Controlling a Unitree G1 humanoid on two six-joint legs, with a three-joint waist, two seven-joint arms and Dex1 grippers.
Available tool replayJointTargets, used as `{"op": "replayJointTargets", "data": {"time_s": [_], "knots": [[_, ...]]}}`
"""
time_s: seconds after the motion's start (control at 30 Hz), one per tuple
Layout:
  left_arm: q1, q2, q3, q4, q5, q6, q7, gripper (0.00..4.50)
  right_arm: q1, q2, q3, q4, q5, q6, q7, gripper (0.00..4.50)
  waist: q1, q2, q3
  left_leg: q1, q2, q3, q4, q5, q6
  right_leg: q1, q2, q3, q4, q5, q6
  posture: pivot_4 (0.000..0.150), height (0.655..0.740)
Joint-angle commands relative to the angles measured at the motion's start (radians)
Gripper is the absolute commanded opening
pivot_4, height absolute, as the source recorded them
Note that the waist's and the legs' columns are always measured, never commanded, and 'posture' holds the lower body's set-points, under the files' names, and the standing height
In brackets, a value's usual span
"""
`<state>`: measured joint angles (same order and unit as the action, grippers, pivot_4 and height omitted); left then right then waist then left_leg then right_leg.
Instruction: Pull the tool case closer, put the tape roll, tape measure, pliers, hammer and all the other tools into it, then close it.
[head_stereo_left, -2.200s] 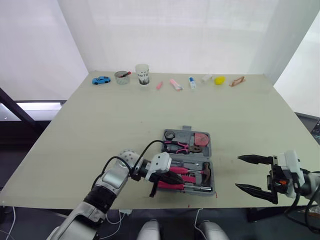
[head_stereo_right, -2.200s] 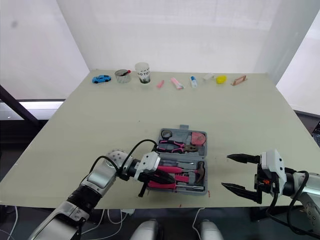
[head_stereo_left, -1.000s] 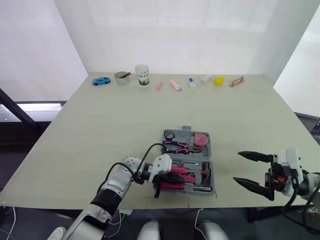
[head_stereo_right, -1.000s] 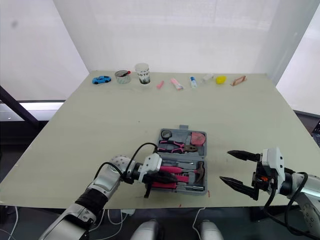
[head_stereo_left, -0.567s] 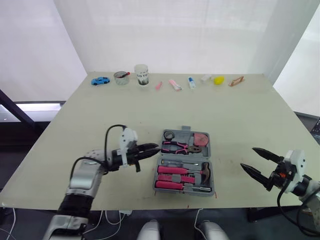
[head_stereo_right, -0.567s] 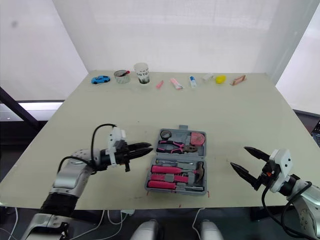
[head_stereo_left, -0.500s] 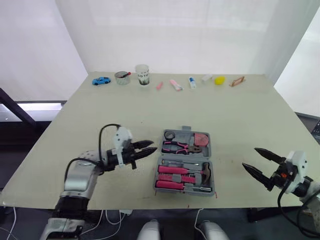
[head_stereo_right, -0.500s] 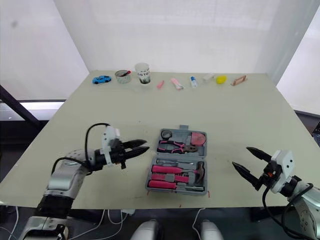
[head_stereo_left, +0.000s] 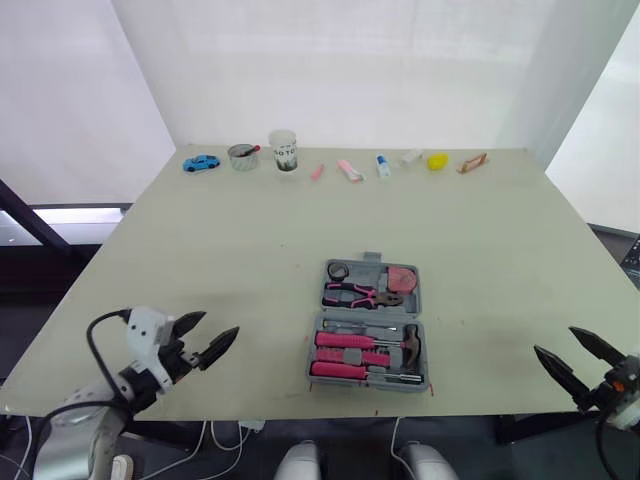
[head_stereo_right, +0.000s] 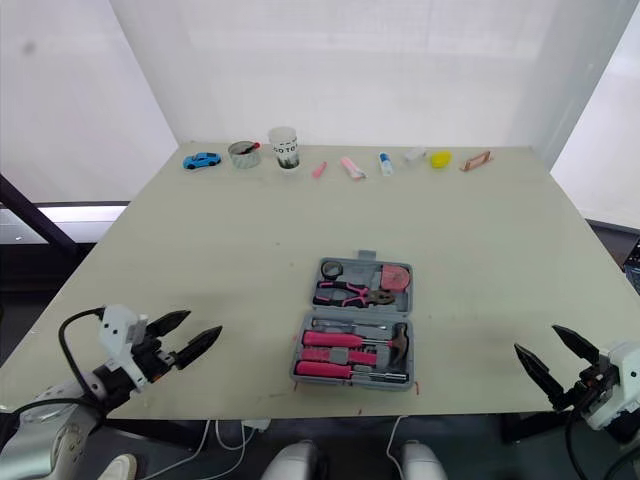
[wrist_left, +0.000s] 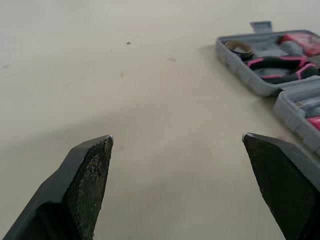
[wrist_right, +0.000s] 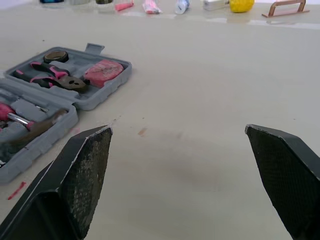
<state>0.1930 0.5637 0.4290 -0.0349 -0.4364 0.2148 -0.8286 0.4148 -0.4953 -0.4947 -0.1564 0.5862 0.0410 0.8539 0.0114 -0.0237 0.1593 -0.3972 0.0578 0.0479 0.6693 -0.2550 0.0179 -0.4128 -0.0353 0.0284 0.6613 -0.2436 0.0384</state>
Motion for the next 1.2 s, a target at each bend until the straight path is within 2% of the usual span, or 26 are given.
{"op": "replayJointTargets", "data": {"time_s": [0.03,0.37,0.5,0.77,0.83,0.87,0.9,0.93,0.97,1.03,1.13,1.17,1.2], "knots": [[0.014,0.0,0.036,-0.046,-0.026,-0.022,0.012,4.43,0.024,0.006,-0.055,-0.042,0.022,0.0,-0.028,4.5,0.002,0.0,0.0,0.0,0.0,0.0,0.0,0.0,0.0,0.0,-0.001,0.0,0.0,0.0,0.0,0.15,0.74],[-0.037,0.012,-0.017,0.0,0.003,-0.042,0.008,4.43,0.08,0.019,-0.055,-0.094,0.022,0.012,-0.064,4.5,0.001,0.0,0.0,0.0,0.0,0.0,-0.001,0.0,0.0,-0.001,-0.002,0.0,-0.001,0.0,0.0,0.15,0.74],[-0.098,0.027,-0.057,0.023,0.003,-0.025,-0.019,4.43,0.046,-0.006,-0.026,-0.102,-0.019,0.006,-0.064,4.5,0.001,0.0,0.0,0.0,0.0,0.0,0.0,0.0,0.0,-0.001,-0.002,0.0,-0.001,0.0,0.0,0.15,0.74],[-0.256,0.071,-0.152,0.177,0.046,-0.026,-0.082,4.43,-0.071,-0.113,0.089,-0.116,-0.078,0.144,-0.072,4.5,-0.002,0.0,0.0,0.0,-0.001,0.002,0.0,0.0,0.0,-0.001,0.0,0.0,-0.001,0.002,-0.003,0.15,0.74],[-0.283,0.082,-0.17,0.211,0.056,-0.035,-0.106,4.05,-0.118,-0.141,0.125,-0.107,-0.087,0.167,-0.053,4.5,-0.002,0.0,0.0,-0.001,-0.001,0.002,-0.001,0.0,0.0,-0.001,0.001,0.0,-0.001,0.002,-0.004,0.15,0.74],[-0.295,0.087,-0.176,0.229,0.061,-0.04,-0.115,3.56,-0.142,-0.149,0.142,-0.1,-0.089,0.178,-0.047,4.5,-0.002,0.0,0.0,-0.002,-0.001,0.002,-0.001,0.0,0.0,-0.001,0.001,0.0,-0.001,0.002,-0.004,0.15,0.74],[-0.304,0.093,-0.184,0.244,0.066,-0.044,-0.127,3.31,-0.164,-0.155,0.154,-0.092,-0.093,0.185,-0.046,4.09,-0.002,0.0,0.0,-0.002,-0.001,0.002,-0.001,0.0,0.0,-0.001,0.001,0.0,-0.001,0.002,-0.004,0.15,0.74],[-0.315,0.099,-0.193,0.261,0.073,-0.051,-0.14,2.98,-0.187,-0.157,0.166,-0.081,-0.101,0.192,-0.05,3.96,-0.002,0.0,0.0,-0.002,-0.001,0.001,-0.001,0.0,0.0,-0.001,0.001,-0.001,-0.001,0.002,-0.004,0.15,0.74],[-0.331,0.104,-0.205,0.285,0.081,-0.062,-0.155,2.46,-0.213,-0.159,0.183,-0.069,-0.107,0.196,-0.046,3.53,-0.001,0.0,0.0,-0.002,-0.001,0.001,-0.001,0.0,0.0,-0.001,0.001,-0.001,-0.001,0.002,-0.004,0.15,0.74],[-0.36,0.109,-0.224,0.328,0.092,-0.088,-0.183,1.76,-0.25,-0.161,0.209,-0.05,-0.118,0.202,-0.04,2.82,0.0,0.0,0.0,-0.002,-0.001,0.001,0.0,0.0,0.0,-0.001,0.001,-0.001,-0.001,0.002,-0.004,0.15,0.74],[-0.437,0.111,-0.277,0.436,0.135,-0.16,-0.245,0.14,-0.302,-0.167,0.265,-0.016,-0.151,0.198,-0.02,1.17,0.004,0.0,0.0,-0.002,-0.002,0.001,0.0,0.0,0.0,0.0,0.001,-0.001,-0.001,0.002,-0.004,0.15,0.74],[-0.462,0.11,-0.287,0.468,0.145,-0.175,-0.256,0.02,-0.311,-0.17,0.277,-0.008,-0.158,0.198,-0.012,0.79,0.004,0.0,0.0,-0.002,-0.002,0.0,0.0,0.0,0.0,0.0,0.001,-0.001,-0.001,0.002,-0.004,0.15,0.74],[-0.486,0.107,-0.294,0.502,0.148,-0.193,-0.271,0.0,-0.32,-0.175,0.291,0.002,-0.167,0.196,-0.002,0.22,0.003,0.0,0.0,-0.002,-0.002,0.0,0.0,0.0,0.0,0.0,0.001,-0.001,-0.001,0.002,-0.004,0.15,0.74]]}}
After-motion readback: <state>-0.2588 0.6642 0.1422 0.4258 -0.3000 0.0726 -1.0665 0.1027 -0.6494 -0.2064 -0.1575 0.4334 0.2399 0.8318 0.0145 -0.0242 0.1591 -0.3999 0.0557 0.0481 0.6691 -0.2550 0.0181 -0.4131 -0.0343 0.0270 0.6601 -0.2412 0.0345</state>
